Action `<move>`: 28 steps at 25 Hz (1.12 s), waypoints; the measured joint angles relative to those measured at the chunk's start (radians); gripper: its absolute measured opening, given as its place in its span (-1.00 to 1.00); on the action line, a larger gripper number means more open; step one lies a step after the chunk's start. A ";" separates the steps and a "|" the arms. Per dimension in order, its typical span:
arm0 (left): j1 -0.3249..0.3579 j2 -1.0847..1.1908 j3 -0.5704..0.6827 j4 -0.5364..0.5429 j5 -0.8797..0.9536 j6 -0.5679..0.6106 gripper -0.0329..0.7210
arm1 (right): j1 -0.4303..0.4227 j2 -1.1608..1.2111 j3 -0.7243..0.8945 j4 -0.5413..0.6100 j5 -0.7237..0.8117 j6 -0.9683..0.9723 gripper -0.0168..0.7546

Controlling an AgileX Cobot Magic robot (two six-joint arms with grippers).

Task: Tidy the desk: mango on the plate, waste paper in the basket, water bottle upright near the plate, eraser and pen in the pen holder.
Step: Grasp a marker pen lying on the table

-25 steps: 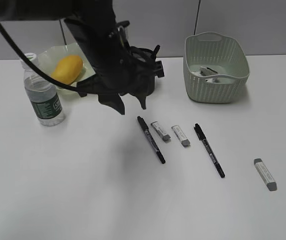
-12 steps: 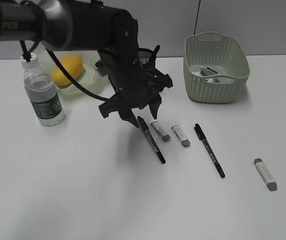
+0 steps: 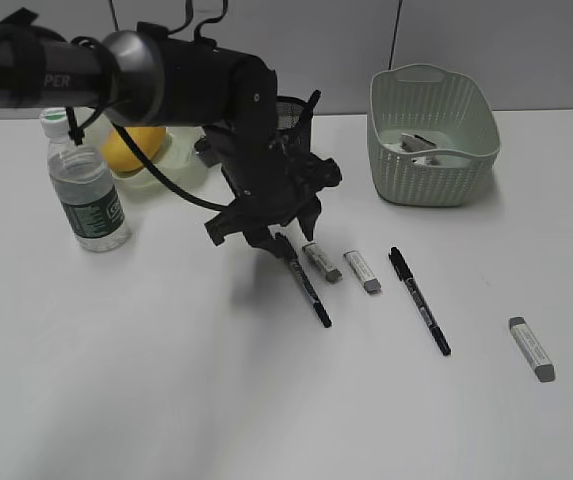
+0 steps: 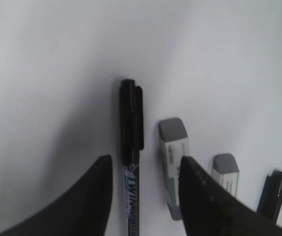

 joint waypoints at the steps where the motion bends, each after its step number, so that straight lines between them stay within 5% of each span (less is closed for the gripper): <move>1: 0.006 0.000 0.000 0.002 0.000 0.000 -0.02 | 0.000 0.000 0.000 0.000 0.000 0.000 0.26; 28: 0.019 0.053 -0.002 0.002 -0.056 -0.005 -0.18 | 0.000 0.000 0.000 0.000 -0.001 0.003 0.26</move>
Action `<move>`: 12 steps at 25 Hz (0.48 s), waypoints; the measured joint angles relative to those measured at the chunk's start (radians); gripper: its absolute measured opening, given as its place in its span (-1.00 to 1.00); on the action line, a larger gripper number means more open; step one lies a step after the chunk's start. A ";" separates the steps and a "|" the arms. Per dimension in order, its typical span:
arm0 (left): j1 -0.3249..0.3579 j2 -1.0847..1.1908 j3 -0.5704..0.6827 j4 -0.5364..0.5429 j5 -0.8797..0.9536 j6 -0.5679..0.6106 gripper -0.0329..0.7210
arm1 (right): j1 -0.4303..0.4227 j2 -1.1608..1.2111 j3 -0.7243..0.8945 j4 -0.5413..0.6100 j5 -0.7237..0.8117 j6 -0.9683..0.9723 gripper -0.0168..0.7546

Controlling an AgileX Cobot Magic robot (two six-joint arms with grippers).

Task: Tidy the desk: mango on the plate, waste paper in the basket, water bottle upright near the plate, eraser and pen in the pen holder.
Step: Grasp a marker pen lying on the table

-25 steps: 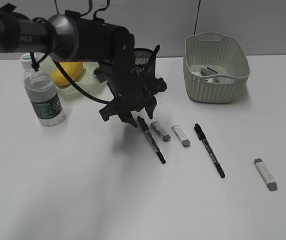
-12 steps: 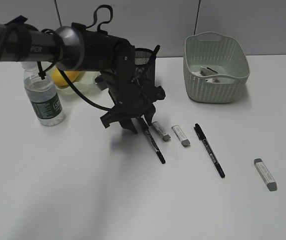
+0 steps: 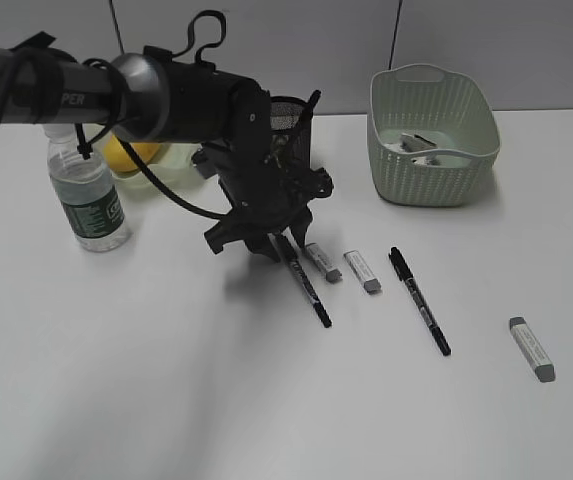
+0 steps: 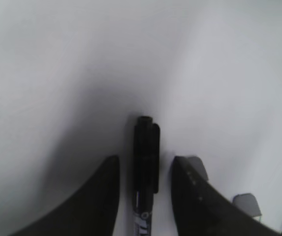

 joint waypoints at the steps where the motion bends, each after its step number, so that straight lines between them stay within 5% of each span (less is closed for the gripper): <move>1: 0.000 0.003 -0.001 -0.003 0.000 0.000 -0.18 | 0.000 0.000 0.000 0.000 0.000 0.000 0.26; 12: 0.000 0.010 -0.008 -0.015 0.010 -0.001 -0.33 | 0.000 0.000 0.000 0.000 0.000 0.001 0.26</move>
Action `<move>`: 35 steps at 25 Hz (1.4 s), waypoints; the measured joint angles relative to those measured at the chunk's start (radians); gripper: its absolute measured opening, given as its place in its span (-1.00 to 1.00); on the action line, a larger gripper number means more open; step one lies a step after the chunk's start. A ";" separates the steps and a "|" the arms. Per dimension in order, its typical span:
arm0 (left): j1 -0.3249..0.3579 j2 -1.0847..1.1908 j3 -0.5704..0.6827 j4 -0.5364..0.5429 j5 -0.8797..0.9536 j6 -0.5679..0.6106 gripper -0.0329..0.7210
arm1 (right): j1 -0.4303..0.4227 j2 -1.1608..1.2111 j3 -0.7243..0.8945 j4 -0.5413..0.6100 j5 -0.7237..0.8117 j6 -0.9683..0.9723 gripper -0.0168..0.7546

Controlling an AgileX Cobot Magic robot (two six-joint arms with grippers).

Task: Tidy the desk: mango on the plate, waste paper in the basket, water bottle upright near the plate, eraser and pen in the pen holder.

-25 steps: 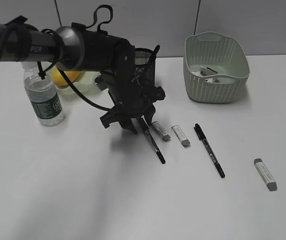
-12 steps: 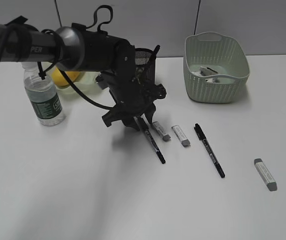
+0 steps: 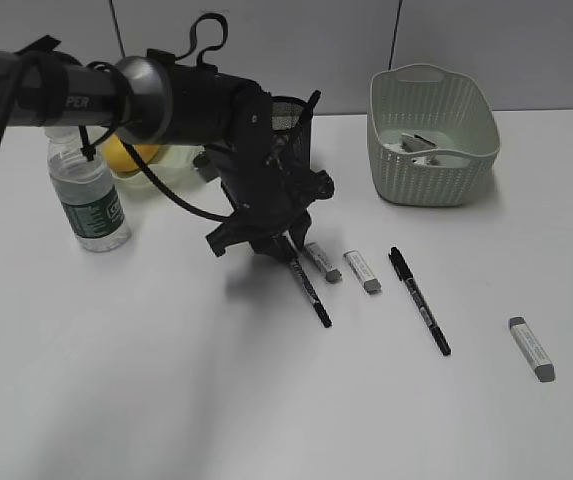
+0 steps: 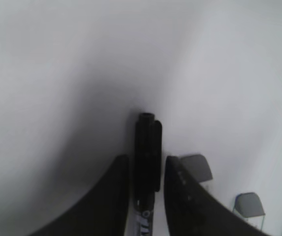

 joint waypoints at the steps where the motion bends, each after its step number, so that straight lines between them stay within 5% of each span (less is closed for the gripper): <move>1: -0.001 0.000 -0.001 0.004 0.009 0.000 -0.40 | 0.000 0.000 0.000 0.000 0.000 0.000 0.26; 5: -0.002 0.000 -0.001 0.010 0.023 0.000 -0.68 | 0.000 0.000 0.000 0.000 0.000 0.000 0.26; 20: 0.019 -0.111 0.000 0.128 0.076 0.000 -0.68 | 0.000 0.000 0.000 0.000 0.000 0.001 0.26; 27: 0.040 -0.285 0.000 0.420 -0.008 0.000 -0.68 | 0.000 0.000 0.000 0.000 0.000 0.001 0.26; 35: 0.071 -0.363 0.000 0.704 -0.407 0.000 -0.68 | 0.000 0.000 0.000 0.000 0.000 0.001 0.26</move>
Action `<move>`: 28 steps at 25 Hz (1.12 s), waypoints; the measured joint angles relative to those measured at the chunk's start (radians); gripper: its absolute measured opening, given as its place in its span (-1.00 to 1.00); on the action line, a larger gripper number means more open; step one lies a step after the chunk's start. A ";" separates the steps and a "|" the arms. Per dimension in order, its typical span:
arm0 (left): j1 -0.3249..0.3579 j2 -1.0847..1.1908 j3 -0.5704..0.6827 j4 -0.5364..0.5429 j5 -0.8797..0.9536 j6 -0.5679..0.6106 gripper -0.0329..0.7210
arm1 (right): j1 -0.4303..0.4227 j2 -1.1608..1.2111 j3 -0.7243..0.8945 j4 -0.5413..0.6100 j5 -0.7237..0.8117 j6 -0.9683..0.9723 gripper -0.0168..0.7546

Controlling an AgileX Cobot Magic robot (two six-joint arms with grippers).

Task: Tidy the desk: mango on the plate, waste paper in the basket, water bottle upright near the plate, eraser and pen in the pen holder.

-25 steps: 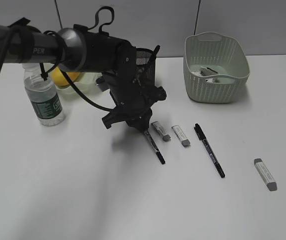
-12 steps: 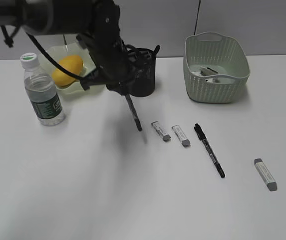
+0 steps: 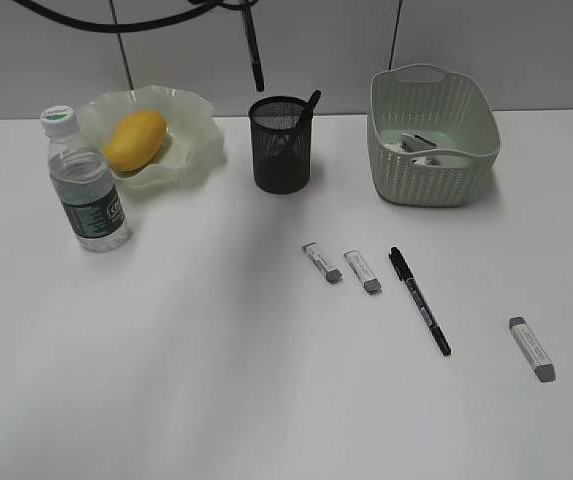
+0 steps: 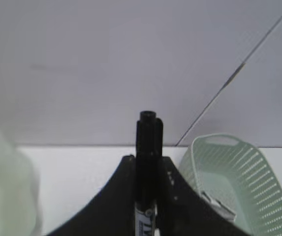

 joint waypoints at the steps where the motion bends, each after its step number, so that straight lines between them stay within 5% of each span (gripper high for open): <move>1: 0.002 0.000 0.000 0.043 -0.035 0.000 -0.68 | 0.000 0.000 0.000 0.000 0.000 0.000 0.26; 6: 0.019 0.005 0.000 0.202 -0.138 0.000 -0.68 | 0.000 0.000 0.000 0.000 0.000 0.000 0.26; 12: 0.080 0.066 0.001 0.225 -0.326 0.000 -0.68 | 0.000 0.000 0.000 0.000 -0.001 0.000 0.26; 28: 0.083 0.233 0.001 0.252 -0.493 0.000 -0.68 | 0.000 0.000 0.000 0.000 -0.001 0.000 0.26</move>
